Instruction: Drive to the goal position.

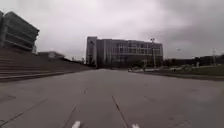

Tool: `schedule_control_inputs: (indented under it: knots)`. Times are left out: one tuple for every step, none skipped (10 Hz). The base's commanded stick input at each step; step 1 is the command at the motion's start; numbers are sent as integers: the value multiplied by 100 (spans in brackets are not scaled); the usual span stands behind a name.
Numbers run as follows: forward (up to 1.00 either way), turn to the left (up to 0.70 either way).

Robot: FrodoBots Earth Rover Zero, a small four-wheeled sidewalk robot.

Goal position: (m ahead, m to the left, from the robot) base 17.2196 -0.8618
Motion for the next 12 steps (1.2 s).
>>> schedule_control_inputs:
  knots:
    - [70, 0]
    - [70, 0]
    - [70, 0]
    - [70, 0]
    - [70, 0]
    - [70, 0]
    - [70, 0]
    - [70, 0]
    - [70, 0]
    - [70, 0]
    - [70, 0]
    - [70, 0]
